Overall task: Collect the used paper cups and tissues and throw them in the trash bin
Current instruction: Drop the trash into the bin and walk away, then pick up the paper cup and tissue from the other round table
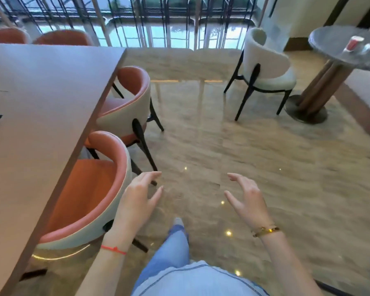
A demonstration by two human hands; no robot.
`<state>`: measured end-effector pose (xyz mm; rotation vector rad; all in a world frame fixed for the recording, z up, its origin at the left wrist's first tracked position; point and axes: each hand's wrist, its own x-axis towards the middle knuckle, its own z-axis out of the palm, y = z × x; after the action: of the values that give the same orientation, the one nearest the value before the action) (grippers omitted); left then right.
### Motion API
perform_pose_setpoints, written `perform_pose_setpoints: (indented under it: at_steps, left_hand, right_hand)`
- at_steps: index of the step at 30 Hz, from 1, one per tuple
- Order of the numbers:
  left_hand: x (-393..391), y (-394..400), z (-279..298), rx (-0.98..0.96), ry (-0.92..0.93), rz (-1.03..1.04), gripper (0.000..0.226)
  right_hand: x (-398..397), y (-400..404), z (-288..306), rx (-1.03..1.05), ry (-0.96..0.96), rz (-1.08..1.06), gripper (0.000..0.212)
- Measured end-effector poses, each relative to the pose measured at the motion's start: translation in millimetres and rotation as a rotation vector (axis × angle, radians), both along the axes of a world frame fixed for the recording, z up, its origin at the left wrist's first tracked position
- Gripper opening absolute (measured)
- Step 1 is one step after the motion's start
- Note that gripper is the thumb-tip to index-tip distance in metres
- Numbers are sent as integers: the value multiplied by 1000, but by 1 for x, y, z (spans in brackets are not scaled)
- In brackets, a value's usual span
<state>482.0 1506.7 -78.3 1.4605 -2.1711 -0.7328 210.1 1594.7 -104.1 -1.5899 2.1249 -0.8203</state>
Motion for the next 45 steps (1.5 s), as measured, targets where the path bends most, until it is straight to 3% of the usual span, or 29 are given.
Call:
perform_pose_setpoints:
  at_steps: [9,18,27,45]
  left_hand:
    - [-96,-155,-12,7,-21,-186,37]
    - [-205,-335,13,-56,-27,-316,40]
    - [-344,-448,9,-2,-66,-503,38]
    - [-760,-619,22,-46,-22,-645,39]
  right_hand:
    - [-82,-113,-12,1,5,-181,44]
    - [-172,-262,0,-56,0,-307,45]
    - [-274,-332,-4,-23,-40,-501,45]
    - [-650,-479,14,-38,7,-659,44]
